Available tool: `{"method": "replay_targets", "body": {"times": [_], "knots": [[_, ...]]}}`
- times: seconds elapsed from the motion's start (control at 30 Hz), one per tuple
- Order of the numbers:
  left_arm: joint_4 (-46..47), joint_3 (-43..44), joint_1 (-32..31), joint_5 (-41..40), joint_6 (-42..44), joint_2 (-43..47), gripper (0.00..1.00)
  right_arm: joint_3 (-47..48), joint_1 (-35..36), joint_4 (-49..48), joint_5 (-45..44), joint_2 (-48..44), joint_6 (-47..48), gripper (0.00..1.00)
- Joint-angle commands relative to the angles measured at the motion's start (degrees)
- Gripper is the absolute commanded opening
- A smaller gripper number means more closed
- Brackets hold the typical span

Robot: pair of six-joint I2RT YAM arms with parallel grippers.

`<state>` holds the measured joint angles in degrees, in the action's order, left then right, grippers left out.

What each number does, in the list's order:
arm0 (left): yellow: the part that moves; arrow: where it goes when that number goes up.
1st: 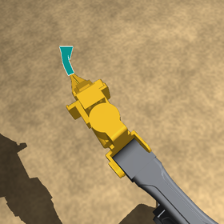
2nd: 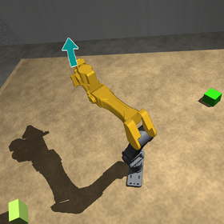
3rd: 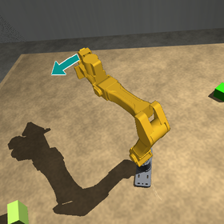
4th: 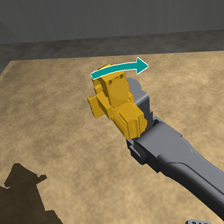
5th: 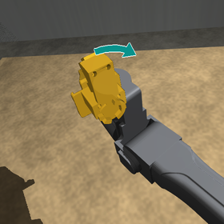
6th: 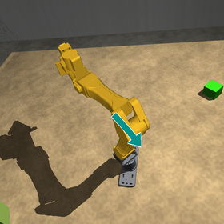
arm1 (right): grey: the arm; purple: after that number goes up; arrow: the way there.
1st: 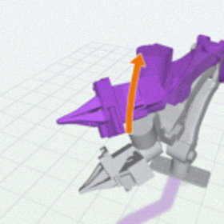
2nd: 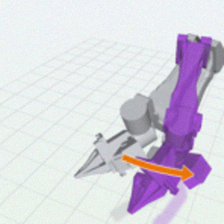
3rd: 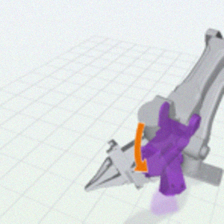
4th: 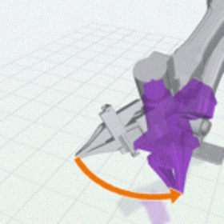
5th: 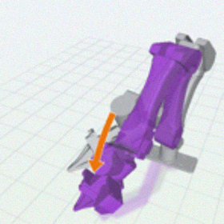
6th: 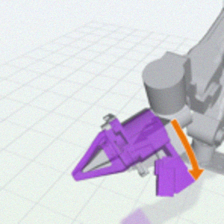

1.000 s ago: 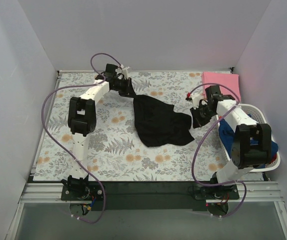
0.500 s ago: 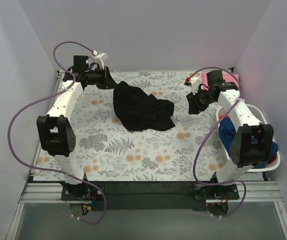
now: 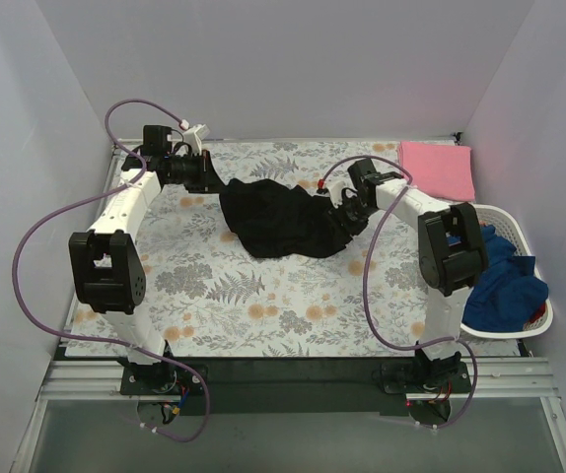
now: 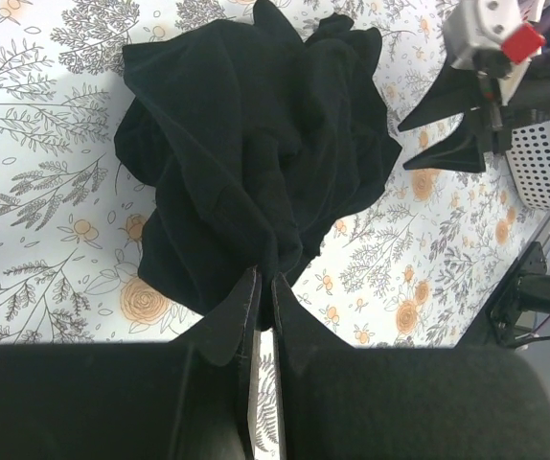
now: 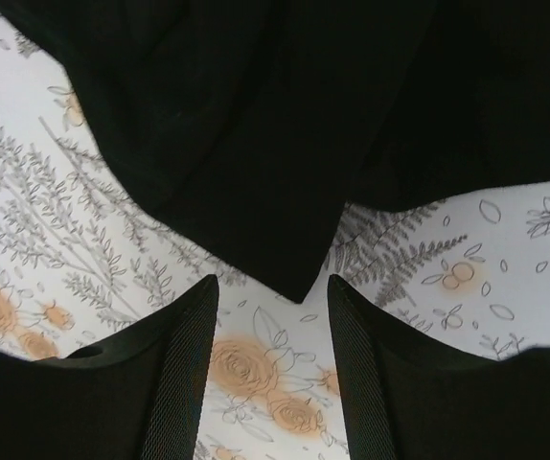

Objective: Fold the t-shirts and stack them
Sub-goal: Flatten the tshirt out

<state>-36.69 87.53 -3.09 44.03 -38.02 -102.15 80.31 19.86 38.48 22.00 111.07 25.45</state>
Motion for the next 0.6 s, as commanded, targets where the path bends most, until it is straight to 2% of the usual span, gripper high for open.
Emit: {"method": "replay_targets", "body": {"times": [0.0,0.13,0.27,0.33,0.43,0.53,0.57], "knots": [[-1.11,1.68,0.28,-0.17,1.63,1.34,0.00,4.93,0.27,-3.41,-1.87,2.04,-1.72,0.54],[-1.11,2.30,0.28,-0.09,1.63,0.81,0.00,4.68,0.27,-3.76,-3.19,4.16,-1.81,0.54],[-0.93,2.12,0.28,0.09,1.55,0.28,0.00,4.33,0.44,-4.81,-2.58,5.39,-2.86,0.60],[-0.67,1.86,0.28,0.18,1.37,0.20,0.00,4.85,0.71,-5.08,-1.36,6.26,-3.39,0.60],[-0.32,1.95,0.28,0.18,1.02,-0.16,0.00,5.38,1.15,-5.08,2.50,7.32,-4.18,0.54],[-0.32,2.38,0.45,-0.96,0.58,-0.51,0.00,5.73,1.24,-4.73,5.85,7.41,-4.62,0.21],[-0.40,2.91,0.63,-1.31,0.40,-0.59,0.00,5.64,1.15,-3.77,6.04,6.98,-4.27,0.02]]}}
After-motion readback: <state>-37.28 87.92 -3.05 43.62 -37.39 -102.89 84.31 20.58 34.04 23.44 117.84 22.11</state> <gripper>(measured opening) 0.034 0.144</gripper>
